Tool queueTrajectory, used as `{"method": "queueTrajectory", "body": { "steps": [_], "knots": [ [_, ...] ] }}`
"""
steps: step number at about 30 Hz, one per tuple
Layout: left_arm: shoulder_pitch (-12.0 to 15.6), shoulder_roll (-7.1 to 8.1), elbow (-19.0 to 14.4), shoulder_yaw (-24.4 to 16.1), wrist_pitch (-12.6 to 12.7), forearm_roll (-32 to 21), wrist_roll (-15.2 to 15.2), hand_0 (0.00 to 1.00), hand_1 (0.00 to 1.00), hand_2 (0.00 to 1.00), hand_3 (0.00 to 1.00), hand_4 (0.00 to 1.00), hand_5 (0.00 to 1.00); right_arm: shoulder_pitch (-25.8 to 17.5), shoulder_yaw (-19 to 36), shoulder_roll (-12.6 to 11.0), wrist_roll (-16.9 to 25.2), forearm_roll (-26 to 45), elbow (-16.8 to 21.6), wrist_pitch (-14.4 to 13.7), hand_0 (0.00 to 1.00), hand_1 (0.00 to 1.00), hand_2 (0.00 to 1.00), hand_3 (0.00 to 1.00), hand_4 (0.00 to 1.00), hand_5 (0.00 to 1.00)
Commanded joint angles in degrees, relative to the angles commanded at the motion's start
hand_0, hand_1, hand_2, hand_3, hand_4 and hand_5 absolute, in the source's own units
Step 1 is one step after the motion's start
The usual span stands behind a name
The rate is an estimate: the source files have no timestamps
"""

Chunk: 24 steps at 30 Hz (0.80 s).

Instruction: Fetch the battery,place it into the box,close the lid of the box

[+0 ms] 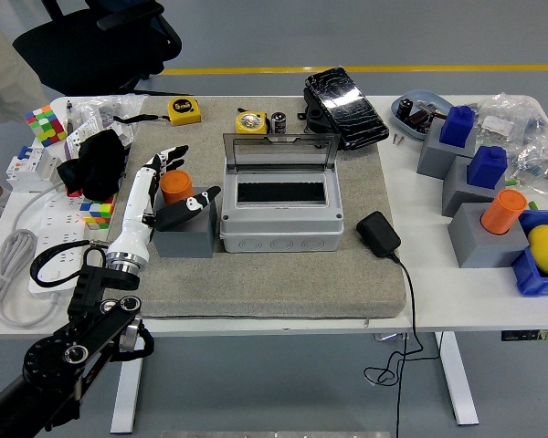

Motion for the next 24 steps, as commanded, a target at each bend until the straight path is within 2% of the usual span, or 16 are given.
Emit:
{"method": "queueTrajectory", "body": {
  "steps": [2, 3, 8, 9, 14, 15, 20, 21, 24],
  "knots": [
    [-0.36, -0.18, 0.70, 0.26, -0.05, -0.58, -0.32, 0.682, 0.678, 0.646, 0.642, 0.998, 0.083, 0.04, 0.09, 0.03, 0.02, -0.06, 0.03, 0.00, 0.509, 0.626, 0.666, 0.565, 0.946, 0.520],
    [-0.54, -0.29, 1.09, 0.40, -0.13, -1.00, -0.49, 0.456, 0.488, 0.428, 0.489, 0.998, 0.009, 0.07, 0.11, 0.03, 0.04, -0.08, 0.05, -0.02, 0.508, 0.626, 0.665, 0.565, 0.946, 0.519],
    [-0.81, -0.60, 2.00, 0.84, -0.07, -3.29, -2.20, 0.456, 0.488, 0.428, 0.489, 0.998, 0.009, 0.03, 0.05, 0.05, 0.01, 0.00, 0.03, -0.01, 0.508, 0.626, 0.665, 0.565, 0.946, 0.519],
    [-0.83, -0.63, 2.08, 0.89, -0.02, -3.57, -2.51, 0.284, 0.298, 0.314, 0.392, 0.998, 0.002, 0.00, -0.01, 0.06, -0.01, 0.06, 0.01, -0.01, 0.507, 0.626, 0.665, 0.564, 0.947, 0.518],
    [-1.08, -0.88, 2.50, 1.15, 0.29, -5.21, -4.20, 0.284, 0.298, 0.314, 0.392, 0.998, 0.002, -0.07, -0.12, 0.08, -0.03, 0.12, 0.00, 0.01, 0.507, 0.626, 0.665, 0.564, 0.947, 0.518],
    [-1.18, -0.96, 2.65, 1.25, 0.34, -5.57, -4.57, 0.255, 0.207, 0.233, 0.306, 0.971, 0.002, -0.06, -0.14, 0.08, -0.03, 0.12, 0.01, 0.01, 0.507, 0.626, 0.665, 0.566, 0.947, 0.517],
    [-1.75, -1.55, 3.76, 1.73, 0.37, -7.79, -5.92, 0.255, 0.207, 0.233, 0.306, 0.971, 0.002, 0.01, -0.15, 0.11, 0.00, 0.02, 0.05, 0.00, 0.507, 0.626, 0.665, 0.566, 0.947, 0.517],
    [-1.88, -1.69, 3.96, 1.74, 0.36, -8.05, -6.14, 0.231, 0.166, 0.191, 0.250, 0.907, 0.002, 0.06, -0.20, 0.11, 0.01, 0.03, 0.06, -0.01, 0.508, 0.626, 0.665, 0.565, 0.947, 0.517],
    [-2.29, -2.05, 4.54, 1.94, 0.41, -8.71, -6.71, 0.231, 0.166, 0.191, 0.250, 0.907, 0.002, 0.10, -0.24, 0.13, 0.03, 0.10, 0.05, -0.02, 0.508, 0.626, 0.665, 0.565, 0.947, 0.517]
  ]
}}
